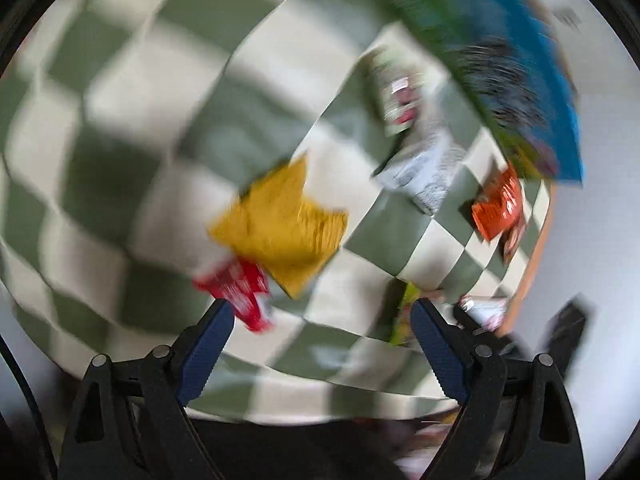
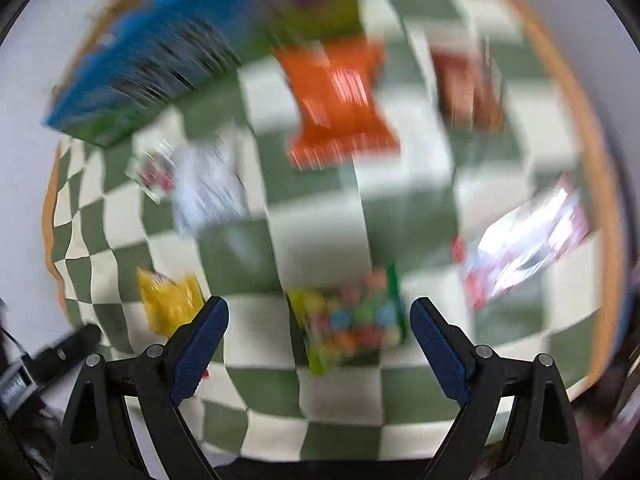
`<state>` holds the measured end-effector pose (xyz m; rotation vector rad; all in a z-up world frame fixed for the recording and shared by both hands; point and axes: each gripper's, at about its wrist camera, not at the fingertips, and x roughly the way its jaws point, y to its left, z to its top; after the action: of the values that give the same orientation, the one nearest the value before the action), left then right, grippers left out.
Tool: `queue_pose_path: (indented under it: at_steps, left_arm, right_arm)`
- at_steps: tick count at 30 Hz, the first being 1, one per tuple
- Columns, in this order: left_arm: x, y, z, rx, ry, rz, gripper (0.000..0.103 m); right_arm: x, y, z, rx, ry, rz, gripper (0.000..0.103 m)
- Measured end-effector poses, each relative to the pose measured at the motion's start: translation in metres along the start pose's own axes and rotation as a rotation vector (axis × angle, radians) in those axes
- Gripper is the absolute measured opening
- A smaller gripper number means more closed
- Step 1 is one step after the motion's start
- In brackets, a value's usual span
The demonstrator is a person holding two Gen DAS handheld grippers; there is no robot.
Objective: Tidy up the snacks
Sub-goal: 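Grasp the orange chip bag with the right tool while the left tool grasps the yellow packet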
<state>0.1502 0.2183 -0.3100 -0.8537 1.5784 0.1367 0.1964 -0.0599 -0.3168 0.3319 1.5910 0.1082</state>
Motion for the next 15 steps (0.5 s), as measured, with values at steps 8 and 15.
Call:
queue_pose_path:
  at_steps: [8, 15]
  left_arm:
    - [0.056, -0.001, 0.03, -0.263, -0.05, 0.05, 0.081]
    - [0.074, -0.058, 0.043, 0.012, -0.15, 0.259, 0.061]
  right_arm:
    - [0.028, -0.049, 0.023, 0.075, 0.025, 0.067, 0.094]
    - [0.007, -0.031, 0.087, -0.027, -0.14, 0.074, 0.094]
